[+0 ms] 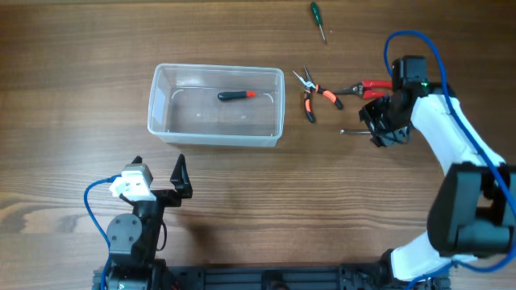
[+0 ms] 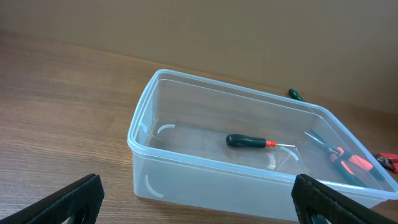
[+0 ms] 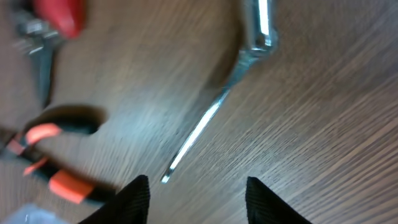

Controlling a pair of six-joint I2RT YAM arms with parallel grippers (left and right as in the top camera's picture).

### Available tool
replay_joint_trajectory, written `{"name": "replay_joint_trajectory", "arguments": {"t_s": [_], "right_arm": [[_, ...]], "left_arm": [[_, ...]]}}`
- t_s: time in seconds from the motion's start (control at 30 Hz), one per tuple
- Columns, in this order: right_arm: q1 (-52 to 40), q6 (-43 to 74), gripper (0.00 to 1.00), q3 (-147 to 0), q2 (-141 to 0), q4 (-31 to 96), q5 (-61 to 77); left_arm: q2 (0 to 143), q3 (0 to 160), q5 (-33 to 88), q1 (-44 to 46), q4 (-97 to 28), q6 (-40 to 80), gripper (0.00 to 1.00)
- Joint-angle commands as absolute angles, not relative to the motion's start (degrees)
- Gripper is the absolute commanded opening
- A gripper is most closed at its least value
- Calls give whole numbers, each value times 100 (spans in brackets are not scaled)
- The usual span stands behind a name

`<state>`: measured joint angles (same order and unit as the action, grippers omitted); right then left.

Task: Pack container
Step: 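Grasp the silver socket wrench with the right gripper, then lower the wrench into the container and release it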

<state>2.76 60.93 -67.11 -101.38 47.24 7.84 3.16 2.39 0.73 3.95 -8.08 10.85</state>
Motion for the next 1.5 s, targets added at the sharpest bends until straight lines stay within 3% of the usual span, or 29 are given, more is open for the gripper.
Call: {"name": "replay_joint_trajectory", "arguments": {"t_s": [0.0,0.23,0.53,0.67,1.0,1.2,1.47], "right_arm": [[414,6923,46,-6707,-10624,4696,941],[473,6967,37,-6707,-10995,4484,1059],[473,7046,4,-6707,-11168,4460,917],[473,6499,4,-6731,-11137,4316,952],[-110,2137,4,-7756,-10103,3938,1765],[-1339,-73,4,-8501,-9404,3658,1791],[-2921,-2864,4,-8545,-9808,3492,1789]], "left_arm": [[307,215,58,362,-812,1135,100],[307,215,58,362,-812,1135,100],[307,215,58,362,-812,1135,100],[307,215,58,362,-812,1135,100],[307,215,58,362,-812,1135,100],[307,215,58,362,-812,1135,100],[307,213,58,362,-812,1135,100]]}}
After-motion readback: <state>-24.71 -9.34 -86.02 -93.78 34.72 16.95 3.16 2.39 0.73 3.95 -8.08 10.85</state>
